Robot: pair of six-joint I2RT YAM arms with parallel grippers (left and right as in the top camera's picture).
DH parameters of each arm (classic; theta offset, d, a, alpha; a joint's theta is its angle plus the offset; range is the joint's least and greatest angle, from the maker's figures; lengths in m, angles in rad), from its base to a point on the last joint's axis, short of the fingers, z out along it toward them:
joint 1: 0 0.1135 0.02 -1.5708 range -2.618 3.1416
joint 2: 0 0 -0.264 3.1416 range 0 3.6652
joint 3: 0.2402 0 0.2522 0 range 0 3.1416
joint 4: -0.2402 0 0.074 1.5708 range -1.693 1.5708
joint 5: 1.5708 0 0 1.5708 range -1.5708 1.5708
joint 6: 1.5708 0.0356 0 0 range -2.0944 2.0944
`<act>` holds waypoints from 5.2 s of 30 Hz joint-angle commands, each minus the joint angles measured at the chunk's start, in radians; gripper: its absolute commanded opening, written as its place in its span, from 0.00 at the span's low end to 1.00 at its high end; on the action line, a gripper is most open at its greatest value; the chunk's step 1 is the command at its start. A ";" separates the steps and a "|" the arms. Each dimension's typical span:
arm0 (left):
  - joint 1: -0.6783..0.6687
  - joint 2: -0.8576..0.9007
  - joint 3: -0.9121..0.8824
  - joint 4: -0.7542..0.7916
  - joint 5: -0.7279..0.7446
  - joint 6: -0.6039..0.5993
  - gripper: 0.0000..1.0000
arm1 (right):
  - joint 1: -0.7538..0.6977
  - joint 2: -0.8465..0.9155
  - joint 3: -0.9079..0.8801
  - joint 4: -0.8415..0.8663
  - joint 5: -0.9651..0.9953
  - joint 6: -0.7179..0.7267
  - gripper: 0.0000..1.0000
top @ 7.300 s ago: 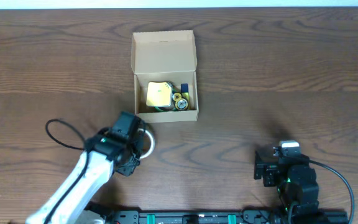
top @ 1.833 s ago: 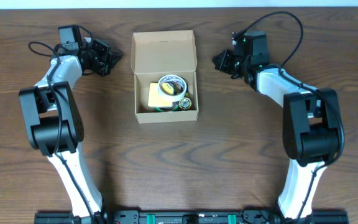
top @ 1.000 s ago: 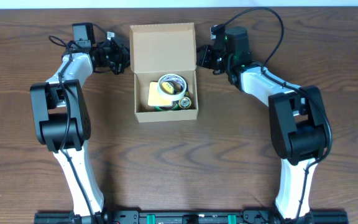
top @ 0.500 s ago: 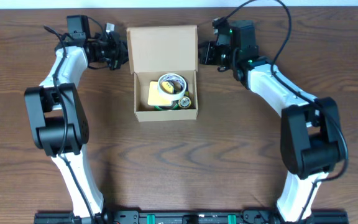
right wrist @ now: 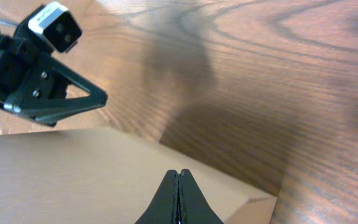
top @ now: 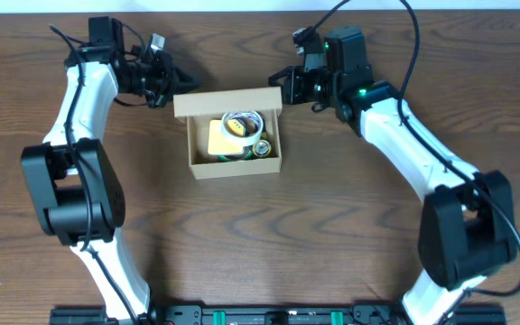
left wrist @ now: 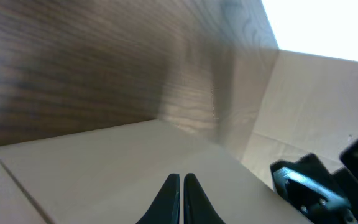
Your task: Pack container
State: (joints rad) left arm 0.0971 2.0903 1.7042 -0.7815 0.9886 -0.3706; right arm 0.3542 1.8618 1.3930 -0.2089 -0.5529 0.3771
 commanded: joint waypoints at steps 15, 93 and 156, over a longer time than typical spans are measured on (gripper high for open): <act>0.000 -0.214 0.021 -0.273 -0.499 0.169 0.05 | 0.192 -0.133 0.019 -0.267 0.124 -0.132 0.01; -0.006 -1.614 -0.943 -0.022 -0.375 0.251 0.95 | -0.285 -1.464 -0.629 -0.731 0.347 -0.296 0.99; -0.063 -2.086 -1.545 0.090 -1.048 0.378 0.95 | -0.285 -1.464 -0.629 -0.731 0.347 -0.296 0.99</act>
State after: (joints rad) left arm 0.0353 0.0120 0.1722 -0.6914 -0.0380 -0.0002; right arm 0.0750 0.3988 0.7673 -0.9405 -0.2092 0.0685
